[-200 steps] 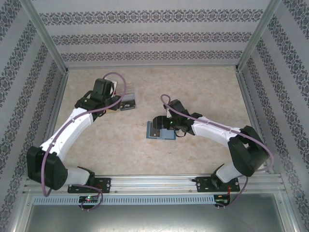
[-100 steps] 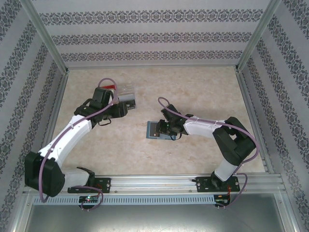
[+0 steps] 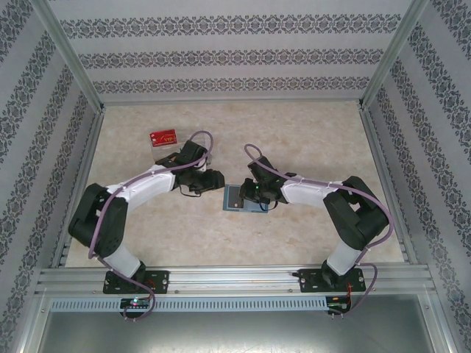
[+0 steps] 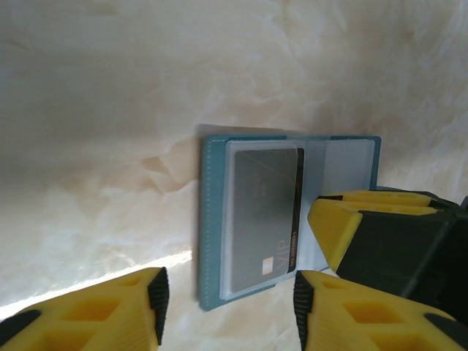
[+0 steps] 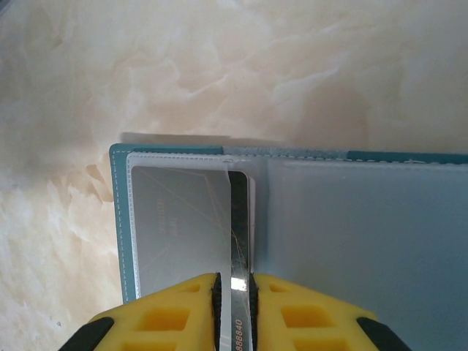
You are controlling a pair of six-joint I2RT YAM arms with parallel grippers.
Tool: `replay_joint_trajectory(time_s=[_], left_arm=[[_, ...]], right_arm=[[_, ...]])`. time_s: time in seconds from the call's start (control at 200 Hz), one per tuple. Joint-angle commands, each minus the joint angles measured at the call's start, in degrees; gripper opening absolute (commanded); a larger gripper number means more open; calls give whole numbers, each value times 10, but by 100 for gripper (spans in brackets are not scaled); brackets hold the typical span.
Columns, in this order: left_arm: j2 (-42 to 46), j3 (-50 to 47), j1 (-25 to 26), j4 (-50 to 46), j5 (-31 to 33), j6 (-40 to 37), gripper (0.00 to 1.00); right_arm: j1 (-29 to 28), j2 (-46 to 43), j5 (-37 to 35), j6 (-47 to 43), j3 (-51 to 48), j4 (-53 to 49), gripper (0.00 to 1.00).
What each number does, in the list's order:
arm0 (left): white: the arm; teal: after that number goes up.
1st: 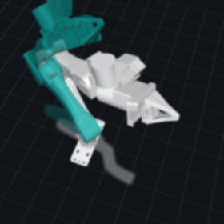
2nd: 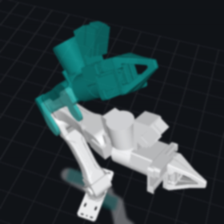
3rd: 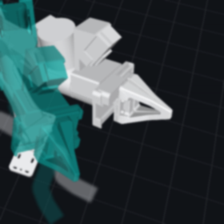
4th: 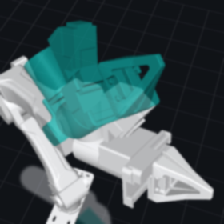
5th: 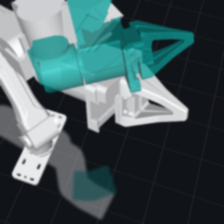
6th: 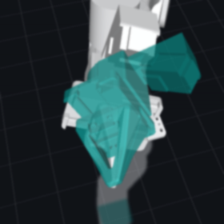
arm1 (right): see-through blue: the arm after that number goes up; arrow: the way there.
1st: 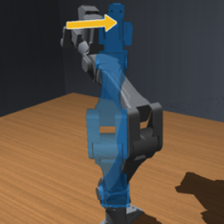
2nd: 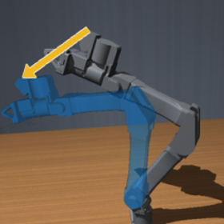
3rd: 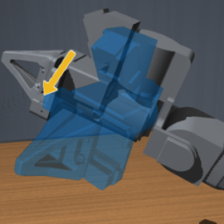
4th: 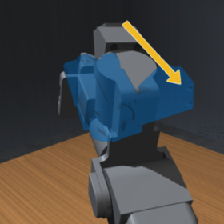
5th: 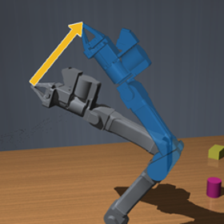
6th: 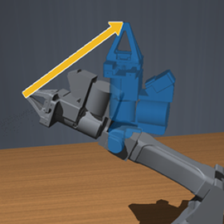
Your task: Take the credit cards out of the card holder
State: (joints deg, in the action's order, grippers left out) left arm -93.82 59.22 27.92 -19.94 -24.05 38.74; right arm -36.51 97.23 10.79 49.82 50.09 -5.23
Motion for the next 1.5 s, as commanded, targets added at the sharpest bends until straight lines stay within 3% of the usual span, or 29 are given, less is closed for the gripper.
replay_joint_trajectory(time_s=[0.0,0.32,0.5,0.939,1.494], left_arm=[[-24,20,16,58,-11,48,45],[-98,47,38,80,-23,75,31],[-126,67,39,35,-8,77,21],[-161,62,39,8,-1,64,18],[-176,32,39,20,4,66,11]], right_arm=[[8,8,13,6,-13,17,20],[16,13,45,6,-24,47,20],[17,16,45,4,-28,49,18],[22,9,35,11,-46,53,20],[46,12,122,36,-82,164,18]])
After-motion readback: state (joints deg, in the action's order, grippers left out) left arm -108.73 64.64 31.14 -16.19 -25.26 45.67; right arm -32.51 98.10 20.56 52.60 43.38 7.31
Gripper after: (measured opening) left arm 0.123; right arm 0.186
